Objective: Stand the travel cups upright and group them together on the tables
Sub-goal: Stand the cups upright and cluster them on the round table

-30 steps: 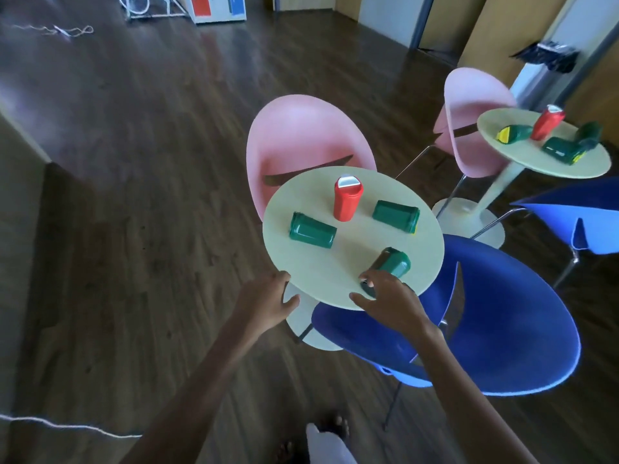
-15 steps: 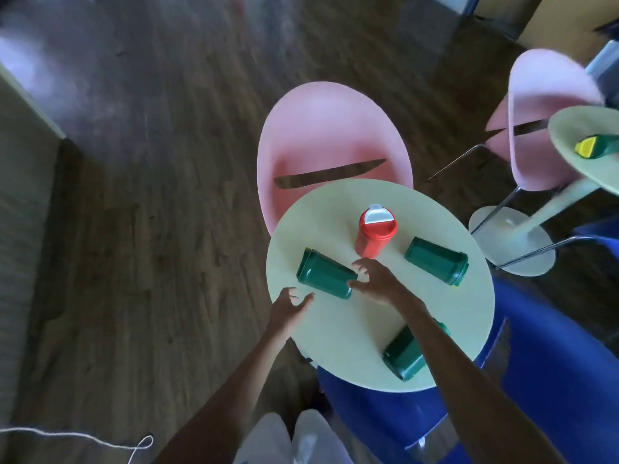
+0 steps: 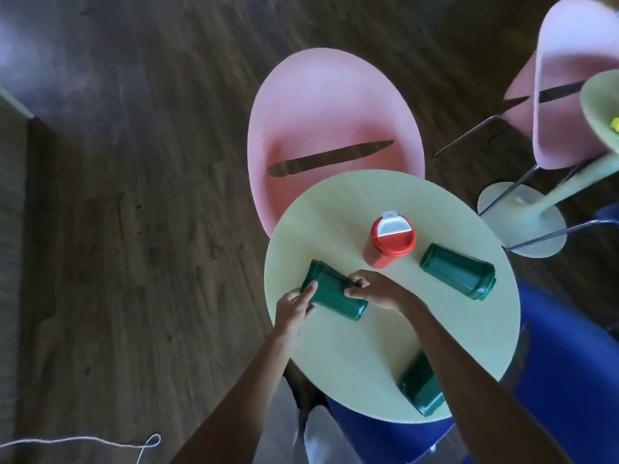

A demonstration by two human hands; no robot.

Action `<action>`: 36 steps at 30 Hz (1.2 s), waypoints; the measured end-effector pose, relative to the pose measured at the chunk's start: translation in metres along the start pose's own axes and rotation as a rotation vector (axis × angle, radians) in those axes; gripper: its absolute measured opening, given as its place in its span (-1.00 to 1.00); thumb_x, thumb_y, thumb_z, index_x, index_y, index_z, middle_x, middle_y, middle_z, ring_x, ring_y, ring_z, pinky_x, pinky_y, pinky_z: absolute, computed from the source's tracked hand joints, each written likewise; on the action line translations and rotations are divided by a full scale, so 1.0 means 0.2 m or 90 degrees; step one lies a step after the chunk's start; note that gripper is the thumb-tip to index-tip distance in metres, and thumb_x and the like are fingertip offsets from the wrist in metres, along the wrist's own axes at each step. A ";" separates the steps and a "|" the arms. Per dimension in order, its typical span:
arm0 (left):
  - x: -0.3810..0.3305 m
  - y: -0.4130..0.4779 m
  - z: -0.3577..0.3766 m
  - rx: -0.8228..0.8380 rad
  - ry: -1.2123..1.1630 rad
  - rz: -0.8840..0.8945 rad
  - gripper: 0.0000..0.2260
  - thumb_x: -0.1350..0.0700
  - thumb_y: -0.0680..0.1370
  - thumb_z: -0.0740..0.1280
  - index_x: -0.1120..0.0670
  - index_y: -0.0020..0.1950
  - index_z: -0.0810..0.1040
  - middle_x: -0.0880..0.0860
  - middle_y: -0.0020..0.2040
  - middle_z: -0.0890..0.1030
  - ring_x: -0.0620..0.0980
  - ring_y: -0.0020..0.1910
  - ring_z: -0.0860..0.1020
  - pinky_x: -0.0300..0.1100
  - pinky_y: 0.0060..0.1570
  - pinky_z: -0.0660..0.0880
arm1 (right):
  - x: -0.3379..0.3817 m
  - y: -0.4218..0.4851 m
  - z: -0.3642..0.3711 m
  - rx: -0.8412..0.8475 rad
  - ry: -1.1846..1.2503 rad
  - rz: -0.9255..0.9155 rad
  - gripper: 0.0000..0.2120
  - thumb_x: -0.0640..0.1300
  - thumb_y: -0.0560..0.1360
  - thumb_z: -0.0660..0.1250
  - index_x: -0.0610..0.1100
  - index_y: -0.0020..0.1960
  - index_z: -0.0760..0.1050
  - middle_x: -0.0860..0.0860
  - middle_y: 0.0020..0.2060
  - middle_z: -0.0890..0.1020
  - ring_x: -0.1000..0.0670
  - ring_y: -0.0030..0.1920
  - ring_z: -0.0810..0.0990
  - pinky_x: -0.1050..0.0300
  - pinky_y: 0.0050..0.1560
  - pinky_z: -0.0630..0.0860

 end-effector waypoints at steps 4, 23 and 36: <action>-0.13 0.01 0.03 0.051 -0.006 0.078 -0.58 -0.05 0.26 0.58 0.10 0.01 0.59 0.05 -0.01 0.66 0.05 0.10 0.61 -0.16 0.03 0.54 | 0.00 0.00 -0.02 -0.050 0.098 -0.021 -0.55 0.03 0.43 0.43 -0.01 0.27 0.43 0.01 0.16 0.55 0.00 0.12 0.54 0.09 0.13 0.45; -0.42 -0.04 0.19 0.210 0.301 0.333 -0.32 0.27 0.27 0.57 0.06 0.34 0.42 -0.09 0.24 0.55 -0.15 0.22 0.52 -0.31 0.17 0.46 | 0.01 -0.06 -0.02 -0.230 0.458 -0.185 -0.38 -0.43 0.33 0.47 -0.11 0.31 0.39 -0.02 0.22 0.56 0.02 0.25 0.53 0.11 0.27 0.47; -0.35 -0.12 0.15 0.154 0.481 0.381 -0.33 0.10 0.30 0.58 -0.04 0.32 0.35 -0.21 0.16 0.51 -0.27 0.11 0.51 -0.39 -0.03 0.49 | -0.06 -0.12 0.08 -0.222 0.495 -0.134 -0.47 -0.30 0.38 0.47 -0.10 0.29 0.39 -0.10 0.20 0.56 -0.08 0.25 0.53 0.02 0.19 0.52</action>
Point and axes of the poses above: each hand's wrist, its own y-axis towards the middle knuckle, its own z-axis out of the palm, x = y × z, the point moved 5 cm from there along y, towards the middle knuckle
